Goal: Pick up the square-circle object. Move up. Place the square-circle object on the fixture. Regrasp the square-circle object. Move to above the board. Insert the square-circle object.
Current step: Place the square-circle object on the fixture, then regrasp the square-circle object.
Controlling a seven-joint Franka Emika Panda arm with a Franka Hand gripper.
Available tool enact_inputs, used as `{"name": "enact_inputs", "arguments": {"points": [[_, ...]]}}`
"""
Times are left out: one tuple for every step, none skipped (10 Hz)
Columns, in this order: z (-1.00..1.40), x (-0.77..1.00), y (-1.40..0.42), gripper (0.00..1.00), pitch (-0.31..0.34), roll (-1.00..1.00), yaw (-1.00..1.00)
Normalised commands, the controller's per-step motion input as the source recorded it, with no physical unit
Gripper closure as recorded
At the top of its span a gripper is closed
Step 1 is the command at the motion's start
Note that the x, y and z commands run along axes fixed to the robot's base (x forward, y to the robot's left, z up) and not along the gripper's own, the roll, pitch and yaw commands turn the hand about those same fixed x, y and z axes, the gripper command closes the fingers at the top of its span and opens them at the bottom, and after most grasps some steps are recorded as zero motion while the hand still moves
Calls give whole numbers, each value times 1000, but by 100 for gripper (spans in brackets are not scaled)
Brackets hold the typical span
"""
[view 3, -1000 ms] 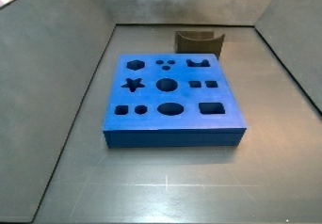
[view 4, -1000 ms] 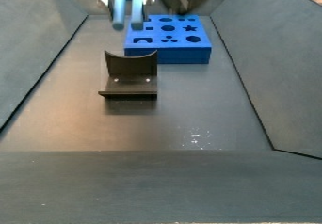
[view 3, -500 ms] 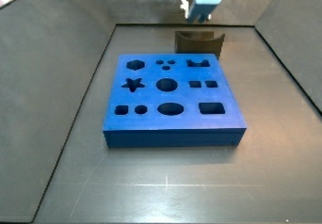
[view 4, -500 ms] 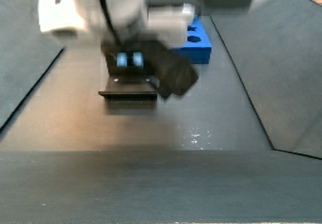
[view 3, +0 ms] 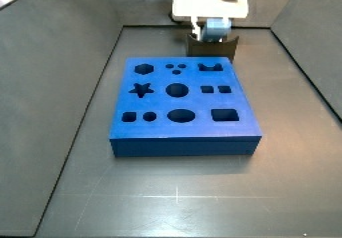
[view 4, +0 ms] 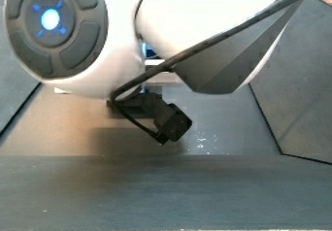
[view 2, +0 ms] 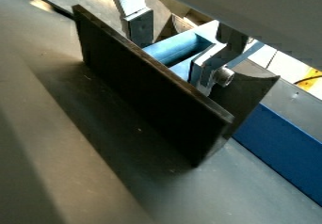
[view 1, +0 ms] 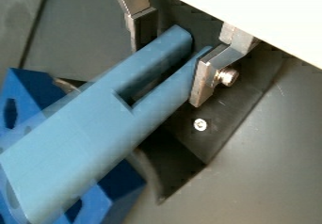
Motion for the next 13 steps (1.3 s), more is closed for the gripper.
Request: {"name": "enact_inputs", "arguments": {"points": [[0, 0, 0, 0, 0, 0, 0], [1000, 0, 0, 0, 54, 40, -19], [1000, -7, 1, 0, 57, 40, -14], [1000, -18, 4, 0, 59, 46, -10], [1000, -26, 2, 0, 59, 55, -11], [1000, -29, 2, 0, 63, 54, -12], [919, -30, 8, 0, 68, 53, -18], [735, -26, 6, 0, 75, 52, -20], [483, -22, 6, 0, 79, 55, -25], [355, -22, 6, 0, 81, 56, -27], [0, -1000, 0, 0, 5, 7, 30], [-30, -1000, 2, 0, -28, -5, 15], [-6, -1000, -5, 0, -55, 1, 0]]}}
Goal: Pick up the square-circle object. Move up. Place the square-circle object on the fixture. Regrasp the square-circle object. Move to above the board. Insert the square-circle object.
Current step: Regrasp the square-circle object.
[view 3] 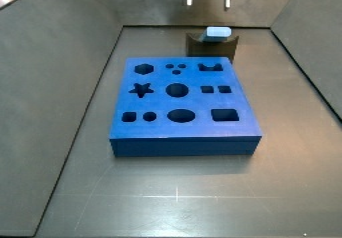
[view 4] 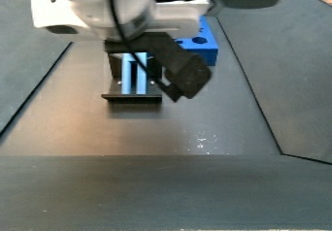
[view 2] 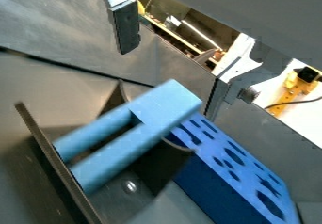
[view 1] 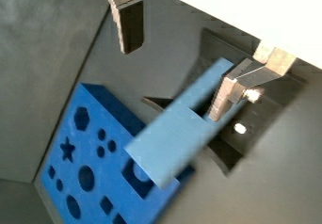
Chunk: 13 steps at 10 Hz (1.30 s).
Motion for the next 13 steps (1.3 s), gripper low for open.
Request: {"name": "enact_inputs", "arguments": {"points": [[-6, -1000, -5, 0, -82, 6, -3], [-6, -1000, -6, 0, -102, 9, 4], [0, -1000, -10, 0, -121, 15, 15], [5, -1000, -13, 0, -139, 21, 28], [7, -964, -18, 0, -158, 28, 46], [7, -826, -20, 0, -170, 32, 58], [4, -689, -20, 0, -178, 37, 73], [-218, -327, -1000, 0, -29, 1000, -944], [-206, -212, -1000, 0, -33, 1000, -936], [-151, -113, -1000, 0, -55, 1000, -932], [-145, -97, -1000, 0, -83, 1000, -933], [-128, -106, -1000, 0, -107, 1000, -937], [-84, -98, -889, 0, -130, 1000, -937]]}}
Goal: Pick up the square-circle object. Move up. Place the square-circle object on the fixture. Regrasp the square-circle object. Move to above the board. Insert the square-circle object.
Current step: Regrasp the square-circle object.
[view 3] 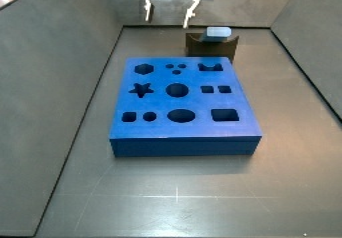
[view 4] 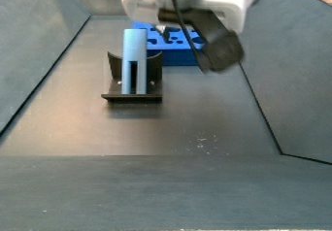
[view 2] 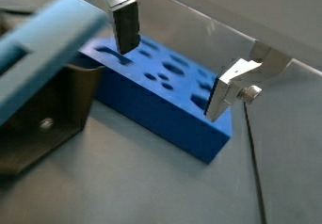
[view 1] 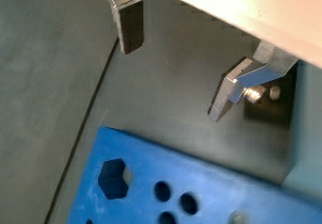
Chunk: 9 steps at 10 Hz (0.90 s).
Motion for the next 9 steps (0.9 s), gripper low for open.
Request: {"name": "enact_inputs", "arguments": {"points": [[-39, -69, -604, 0, -158, 1000, -936], [-18, -45, -392, 0, -177, 1000, -935], [-9, -34, -170, 0, -193, 1000, -934], [-5, -23, -37, 0, -211, 1000, -944], [-8, -23, -41, 0, -222, 1000, -944], [-9, -25, -45, 0, -229, 1000, -941], [-1, -37, -24, 0, -237, 1000, -934], [-2, -36, -17, 0, -238, 1000, -933], [-9, -34, -18, 0, -233, 1000, -933]]}}
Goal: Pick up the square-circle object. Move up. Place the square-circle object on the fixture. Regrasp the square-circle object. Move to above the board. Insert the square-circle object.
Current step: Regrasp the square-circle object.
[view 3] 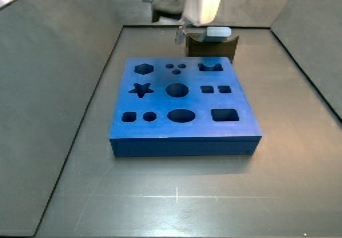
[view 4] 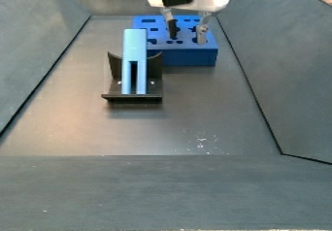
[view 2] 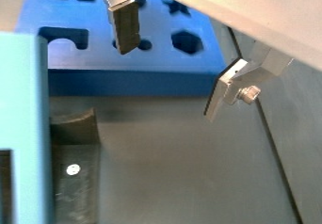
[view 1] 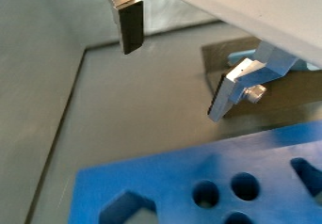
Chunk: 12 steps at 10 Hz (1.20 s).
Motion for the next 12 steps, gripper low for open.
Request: {"name": "enact_inputs", "arguments": {"points": [[-10, -32, -17, 0, -228, 1000, -938], [-16, -39, -14, 0, -204, 1000, -947], [-14, -36, -12, 0, -172, 1000, -952], [-12, -29, -12, 0, -122, 1000, -957], [-8, -20, -15, 0, -30, 1000, -962], [-12, -18, -16, 0, 57, 1000, -953], [-25, -13, -17, 0, 164, 1000, -934], [-40, 0, -17, 0, 300, 1000, -902], [-62, 17, -20, 0, 492, 891, -742], [-62, 34, -20, 0, 595, 705, -534], [-46, 62, -19, 0, 664, 477, -247], [-42, 76, -17, 0, 660, 363, -56]]}}
